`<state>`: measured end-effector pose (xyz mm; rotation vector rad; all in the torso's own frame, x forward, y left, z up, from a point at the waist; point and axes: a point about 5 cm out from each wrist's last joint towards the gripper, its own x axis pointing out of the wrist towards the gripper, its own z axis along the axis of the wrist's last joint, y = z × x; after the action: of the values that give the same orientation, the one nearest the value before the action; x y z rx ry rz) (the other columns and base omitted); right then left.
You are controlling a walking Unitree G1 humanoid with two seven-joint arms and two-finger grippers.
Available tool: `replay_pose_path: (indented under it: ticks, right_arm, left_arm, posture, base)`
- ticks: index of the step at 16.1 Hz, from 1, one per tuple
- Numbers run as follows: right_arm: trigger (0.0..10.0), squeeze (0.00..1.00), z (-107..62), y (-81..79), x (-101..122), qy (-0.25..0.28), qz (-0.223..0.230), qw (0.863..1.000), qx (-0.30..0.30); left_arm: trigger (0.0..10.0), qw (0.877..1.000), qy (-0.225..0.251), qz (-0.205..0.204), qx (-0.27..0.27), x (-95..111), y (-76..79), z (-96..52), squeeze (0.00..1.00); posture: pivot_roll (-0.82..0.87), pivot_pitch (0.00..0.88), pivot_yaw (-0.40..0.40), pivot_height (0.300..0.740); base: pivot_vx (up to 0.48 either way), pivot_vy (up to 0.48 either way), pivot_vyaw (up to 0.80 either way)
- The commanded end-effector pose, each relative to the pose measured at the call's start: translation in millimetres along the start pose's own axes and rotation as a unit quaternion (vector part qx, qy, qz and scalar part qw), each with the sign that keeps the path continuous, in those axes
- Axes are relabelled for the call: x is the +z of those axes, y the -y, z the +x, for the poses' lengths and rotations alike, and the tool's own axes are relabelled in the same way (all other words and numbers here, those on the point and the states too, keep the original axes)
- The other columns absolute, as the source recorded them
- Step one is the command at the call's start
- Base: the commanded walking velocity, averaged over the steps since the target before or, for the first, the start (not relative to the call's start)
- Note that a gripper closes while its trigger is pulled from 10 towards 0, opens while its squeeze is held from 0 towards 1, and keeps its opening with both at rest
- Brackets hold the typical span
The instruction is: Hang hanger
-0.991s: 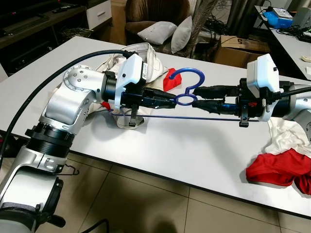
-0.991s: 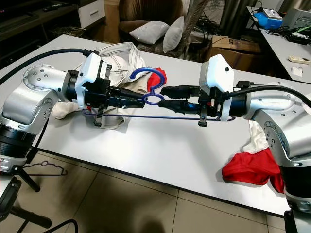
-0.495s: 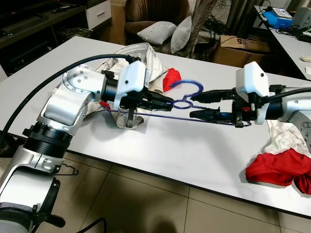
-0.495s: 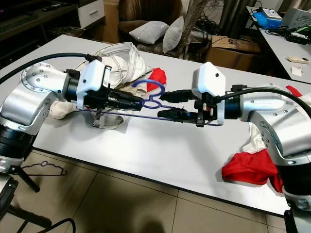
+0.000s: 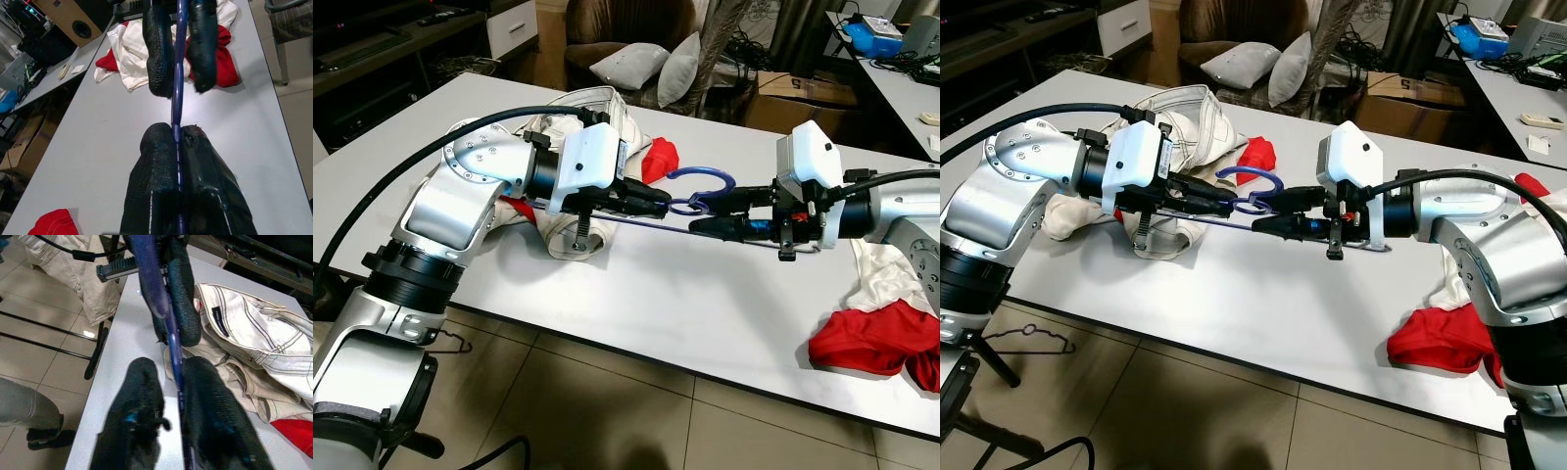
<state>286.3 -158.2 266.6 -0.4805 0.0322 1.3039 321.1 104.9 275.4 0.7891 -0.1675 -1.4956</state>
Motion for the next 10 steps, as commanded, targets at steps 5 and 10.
replay_pose_path:
  ticks: [5,10]
  right_arm:
    - [0.0,0.0,3.1,3.6,2.4,-0.004,0.0,1.0,0.0]
    - [0.0,0.0,2.7,4.5,2.6,0.004,-0.001,1.0,0.005]
  left_arm:
    - [0.0,0.999,0.006,0.035,0.008,14.4,-6.8,-0.9,0.0]
    - [0.0,0.999,0.005,0.034,0.022,14.3,-9.9,-4.4,0.0]
  posture:
    - [0.03,0.0,-0.056,0.74]
    - [0.03,0.0,-0.059,0.74]
  base:
    - [0.0,0.0,0.0]
    - [0.0,0.0,0.0]
